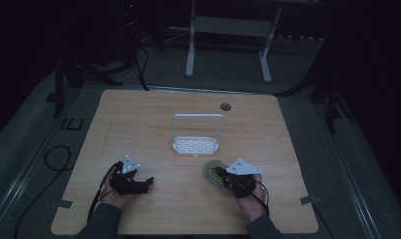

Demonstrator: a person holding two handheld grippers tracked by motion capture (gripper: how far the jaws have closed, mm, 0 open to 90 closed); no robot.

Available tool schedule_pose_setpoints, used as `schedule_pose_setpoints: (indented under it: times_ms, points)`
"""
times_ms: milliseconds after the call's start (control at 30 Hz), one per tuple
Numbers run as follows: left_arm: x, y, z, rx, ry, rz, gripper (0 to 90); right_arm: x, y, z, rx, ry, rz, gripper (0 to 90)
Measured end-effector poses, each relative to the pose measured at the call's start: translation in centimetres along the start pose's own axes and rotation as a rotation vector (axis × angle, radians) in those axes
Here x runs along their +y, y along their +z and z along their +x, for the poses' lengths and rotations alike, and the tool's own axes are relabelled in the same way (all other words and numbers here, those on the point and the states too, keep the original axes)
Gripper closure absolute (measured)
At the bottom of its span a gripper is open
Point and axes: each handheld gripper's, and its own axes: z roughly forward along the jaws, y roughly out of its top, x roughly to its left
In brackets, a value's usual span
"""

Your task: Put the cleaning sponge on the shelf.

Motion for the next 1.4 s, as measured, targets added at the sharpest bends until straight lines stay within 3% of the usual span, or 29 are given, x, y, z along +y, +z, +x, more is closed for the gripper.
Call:
schedule_pose_setpoints:
  times_ms: [233,533,900,1067,1200,1400]
  points:
    - [0.0,0.0,0.0,0.001,-0.001,0.000,15.5,-0.6,0.9,0.5,-0.028,-0.012,0.048,89.8]
    - [0.0,0.0,0.0,0.002,-0.002,0.000,15.4,-2.3,-1.0,-0.5,-0.078,0.027,0.071,89.8]
    - [0.0,0.0,0.0,0.002,-0.003,-0.001,15.4,-3.0,-2.7,-1.6,-0.110,0.029,0.075,88.0]
    - [0.0,0.0,0.0,0.002,-0.002,0.000,15.4,-2.5,-3.5,-2.4,-0.062,0.022,0.061,83.8]
    - [0.0,0.0,0.0,0.003,-0.003,-0.001,15.4,-1.4,-4.1,-3.2,-0.010,0.005,0.059,75.3]
    - [0.0,0.0,0.0,0.002,-0.002,-0.001,15.4,0.4,-4.2,-4.9,0.065,-0.009,0.097,64.1]
